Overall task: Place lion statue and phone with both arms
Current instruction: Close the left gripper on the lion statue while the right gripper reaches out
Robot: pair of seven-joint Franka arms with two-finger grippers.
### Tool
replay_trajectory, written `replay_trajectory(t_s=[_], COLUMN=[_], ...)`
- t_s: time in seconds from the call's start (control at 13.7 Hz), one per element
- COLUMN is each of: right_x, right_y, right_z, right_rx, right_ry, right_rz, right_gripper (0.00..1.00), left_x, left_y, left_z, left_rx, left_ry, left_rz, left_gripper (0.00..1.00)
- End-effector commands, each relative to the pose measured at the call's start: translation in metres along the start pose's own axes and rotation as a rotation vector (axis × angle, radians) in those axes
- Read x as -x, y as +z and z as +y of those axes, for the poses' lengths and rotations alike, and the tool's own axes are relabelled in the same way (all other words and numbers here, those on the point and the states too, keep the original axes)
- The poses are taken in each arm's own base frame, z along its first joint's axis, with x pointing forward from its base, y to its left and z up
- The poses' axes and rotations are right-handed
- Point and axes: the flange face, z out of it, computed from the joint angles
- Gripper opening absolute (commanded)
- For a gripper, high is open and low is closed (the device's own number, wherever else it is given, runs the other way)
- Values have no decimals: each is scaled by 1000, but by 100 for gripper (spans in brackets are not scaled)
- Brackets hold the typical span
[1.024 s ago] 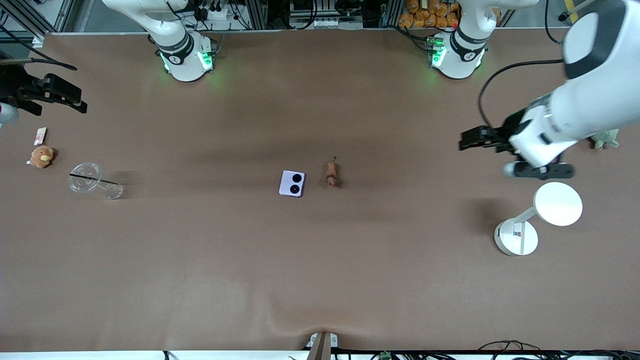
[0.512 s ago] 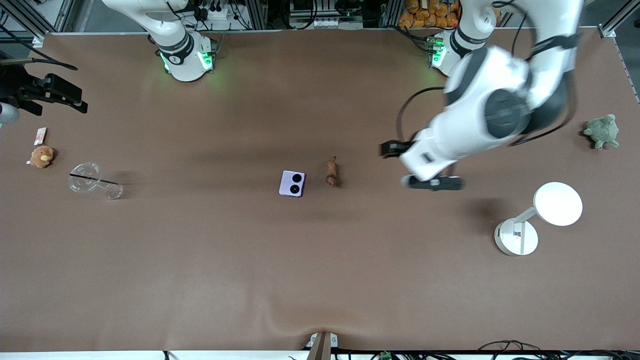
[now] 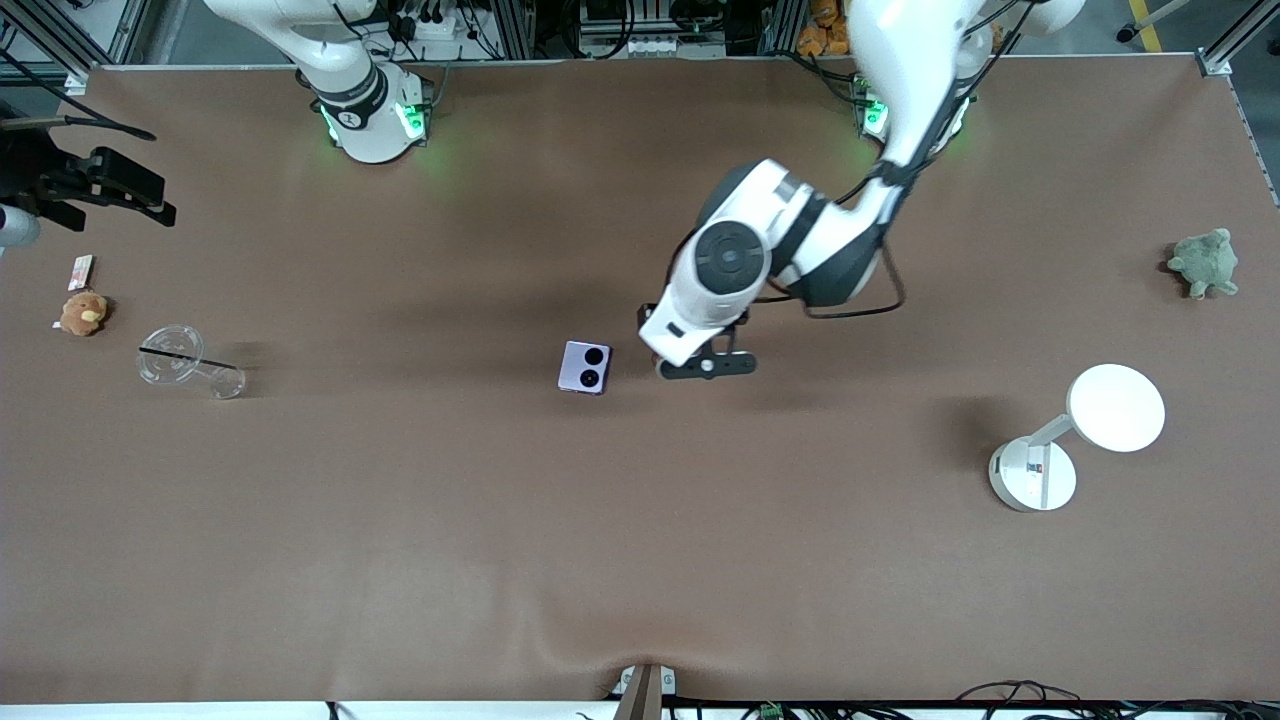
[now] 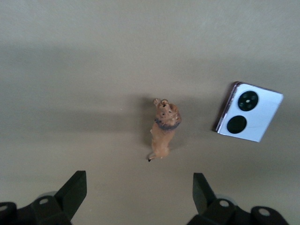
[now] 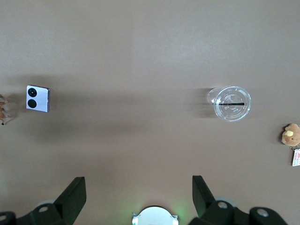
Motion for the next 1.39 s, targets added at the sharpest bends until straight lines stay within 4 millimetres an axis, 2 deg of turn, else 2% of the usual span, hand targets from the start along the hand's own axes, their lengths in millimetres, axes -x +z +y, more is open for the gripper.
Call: replay_trajectory(t_s=[0.0,0.07,0.29,0.44,0.66,0.88,0.95,1.02,1.1,1.17,1.32], right_x=[1,1,1,1,-8,-37,-48,-55,-57,-59,-65], right_y=[1,1,2,2,13,52,70,81,85,88,99], right_z=[-6,-6,-6,-6,-2,-1,1,3,1,-5,-23], right_rx=[-8,-8,-8,-8,-9,0,-4,-9,-20,-27,-44], right_ry=[-20,-20,-20,-19,-13,-13,-10,-6,-4,-5,-31], right_rz=[-8,-8,-9,-11,-32,-107,-142,-162,-168,-170,-187], right_gripper=[100,100,100,100,100,100,100,100,100,100,100], left_x=[-3,-5,-3,-1,4,6,6,9,9,10,8], left_y=[25,42,73,82,95,110,114,116,117,118,115], left_z=[9,10,23,30,35,41,42,45,46,47,45], left_rx=[-74,-104,-126,-111,-134,-121,-120,-111,-105,-104,-100], left_ry=[3,-6,-18,-38,-35,-57,-63,-92,-148,-173,-184], left_rz=[36,48,85,102,115,132,134,141,145,147,149], left_gripper=[100,100,100,100,100,100,100,79,20,0,0])
